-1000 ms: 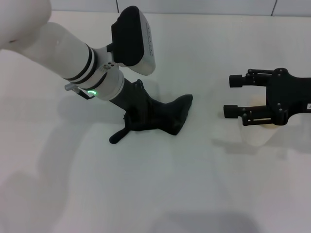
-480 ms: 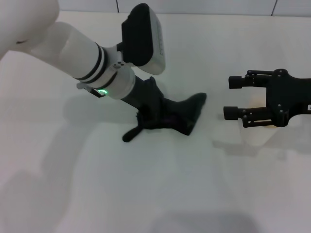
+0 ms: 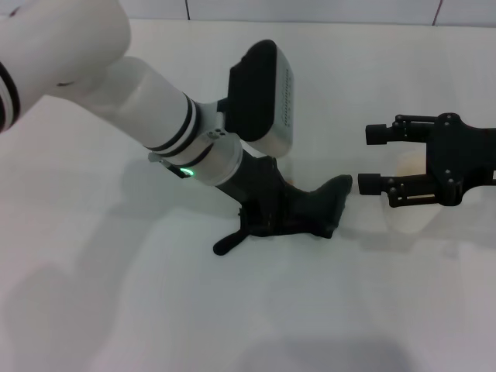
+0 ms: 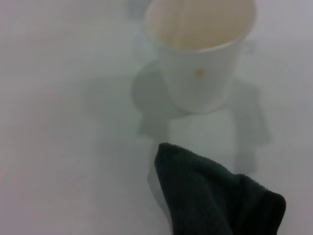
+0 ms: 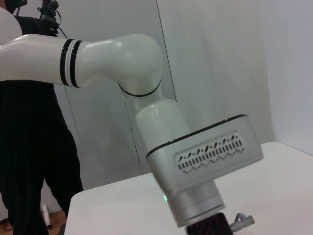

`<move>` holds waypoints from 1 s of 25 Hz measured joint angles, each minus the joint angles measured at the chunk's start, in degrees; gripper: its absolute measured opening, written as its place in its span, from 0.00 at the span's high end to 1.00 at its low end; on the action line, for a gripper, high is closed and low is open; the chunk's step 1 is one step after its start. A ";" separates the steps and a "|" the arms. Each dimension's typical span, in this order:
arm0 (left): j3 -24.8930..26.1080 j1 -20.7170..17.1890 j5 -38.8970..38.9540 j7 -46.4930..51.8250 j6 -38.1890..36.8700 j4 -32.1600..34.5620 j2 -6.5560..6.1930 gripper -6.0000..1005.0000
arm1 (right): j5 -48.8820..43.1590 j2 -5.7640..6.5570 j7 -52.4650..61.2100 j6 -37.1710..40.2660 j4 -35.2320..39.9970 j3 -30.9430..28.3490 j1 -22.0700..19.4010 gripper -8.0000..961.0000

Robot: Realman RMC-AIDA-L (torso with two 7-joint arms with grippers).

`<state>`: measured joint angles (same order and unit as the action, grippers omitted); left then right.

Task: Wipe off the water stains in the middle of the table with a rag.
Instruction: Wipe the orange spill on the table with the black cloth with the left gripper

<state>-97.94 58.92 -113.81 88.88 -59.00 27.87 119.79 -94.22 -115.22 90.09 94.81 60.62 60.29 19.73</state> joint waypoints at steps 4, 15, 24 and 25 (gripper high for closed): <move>-1.18 0.38 0.74 0.34 0.31 0.05 -0.06 0.89 | 0.00 0.00 0.01 0.07 0.03 0.00 -0.04 0.17; 11.97 -0.22 -9.00 -0.01 0.72 0.07 -0.75 0.89 | 0.00 0.00 0.45 0.13 0.05 0.00 -0.19 0.17; 21.29 -0.99 -19.07 1.59 0.73 0.08 -1.03 0.89 | 0.01 0.00 0.51 0.11 -0.24 -0.06 -0.23 0.17; 21.42 -1.00 -19.48 1.82 0.76 0.08 -1.09 0.89 | 0.01 0.00 0.52 0.11 -0.24 -0.04 -0.23 0.17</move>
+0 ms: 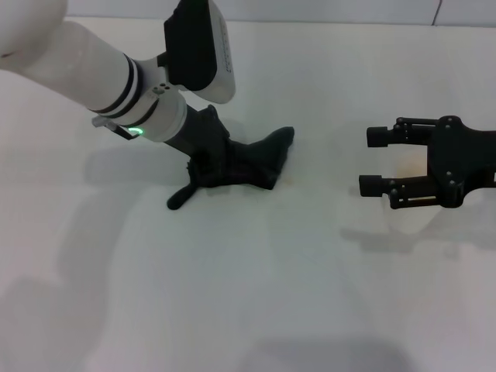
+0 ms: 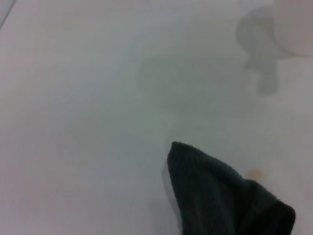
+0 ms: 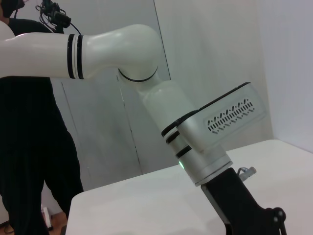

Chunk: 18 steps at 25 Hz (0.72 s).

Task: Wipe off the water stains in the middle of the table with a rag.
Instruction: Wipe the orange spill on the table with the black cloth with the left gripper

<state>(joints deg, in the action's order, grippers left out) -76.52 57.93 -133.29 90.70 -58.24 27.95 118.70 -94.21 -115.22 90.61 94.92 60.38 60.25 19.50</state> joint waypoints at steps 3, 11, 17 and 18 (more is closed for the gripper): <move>0.04 -0.01 -0.43 0.41 0.49 0.00 -0.14 0.89 | 0.00 0.00 0.01 0.00 0.00 0.04 -0.07 0.17; -1.31 1.47 1.90 -1.76 0.36 -0.02 0.91 0.89 | 0.00 0.00 -0.09 -0.01 -0.15 0.04 -0.08 0.17; -10.69 1.92 10.60 -2.75 0.94 -0.13 0.92 0.89 | -0.01 0.00 -0.07 -0.01 -0.13 0.04 -0.08 0.17; -11.54 1.97 11.03 -2.75 0.97 -0.11 0.99 0.89 | -0.01 0.00 -0.07 0.00 -0.14 0.04 -0.08 0.17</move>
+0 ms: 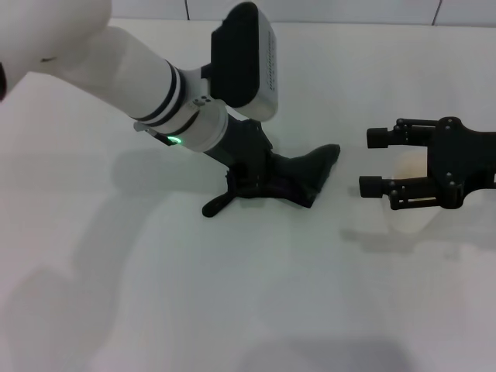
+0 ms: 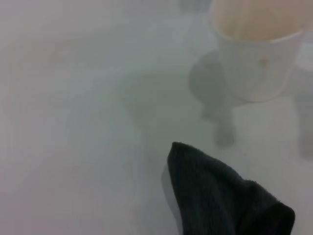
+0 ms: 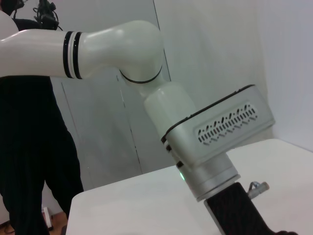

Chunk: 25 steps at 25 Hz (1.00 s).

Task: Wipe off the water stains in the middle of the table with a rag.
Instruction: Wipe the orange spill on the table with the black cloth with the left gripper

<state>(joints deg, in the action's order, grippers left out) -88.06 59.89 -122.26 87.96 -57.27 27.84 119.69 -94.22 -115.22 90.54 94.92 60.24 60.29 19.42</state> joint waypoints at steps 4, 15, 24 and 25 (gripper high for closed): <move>-2.98 0.02 2.22 -0.02 0.01 0.07 0.10 0.89 | 0.23 0.00 0.06 0.36 -0.01 0.00 0.00 0.17; -6.14 -0.68 4.45 -1.90 2.66 0.83 -0.39 0.89 | 0.58 0.00 0.08 0.58 0.04 0.00 0.00 0.17; 0.75 -1.03 -3.39 -1.12 5.63 -2.24 -0.68 0.89 | 0.76 0.00 0.08 0.70 0.15 -0.01 -0.58 0.17; 2.28 -1.19 -4.71 -0.94 5.61 -2.25 -0.68 0.89 | 0.78 0.00 0.08 0.71 0.08 0.00 -0.58 0.17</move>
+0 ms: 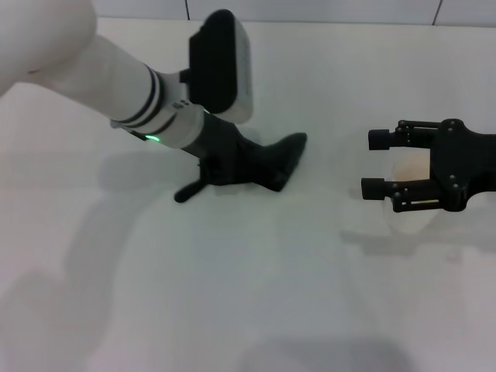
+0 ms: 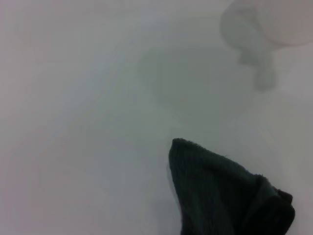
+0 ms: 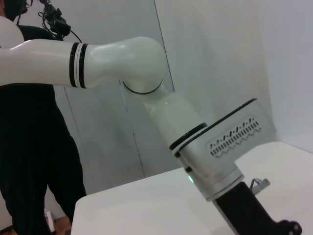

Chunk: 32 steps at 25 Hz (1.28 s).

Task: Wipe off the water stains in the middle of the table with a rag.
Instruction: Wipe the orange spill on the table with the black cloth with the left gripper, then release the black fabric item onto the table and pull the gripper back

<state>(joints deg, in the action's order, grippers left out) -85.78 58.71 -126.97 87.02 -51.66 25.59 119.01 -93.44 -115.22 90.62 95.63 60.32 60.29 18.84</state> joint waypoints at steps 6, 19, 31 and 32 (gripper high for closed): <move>4.13 -1.07 -6.23 3.68 0.03 1.49 -0.49 0.89 | 0.02 0.06 0.00 0.00 0.05 0.00 -0.03 0.17; 4.22 -3.20 -7.37 7.45 -2.93 7.40 -1.30 0.89 | 0.02 0.09 -0.07 0.00 -0.06 -0.51 -0.61 0.17; 4.14 -13.03 -7.06 10.67 -12.73 23.55 0.02 0.89 | 0.50 0.18 -0.27 -0.08 -0.09 -0.93 -1.55 0.17; 3.98 -13.58 -6.99 10.70 -13.45 24.10 0.08 0.88 | 0.53 0.18 -0.28 -0.14 -0.17 -0.84 -1.53 0.17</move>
<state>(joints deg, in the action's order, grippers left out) -81.80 45.13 -133.96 97.72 -65.12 49.69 119.09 -92.91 -115.05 90.33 95.48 60.15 59.45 17.31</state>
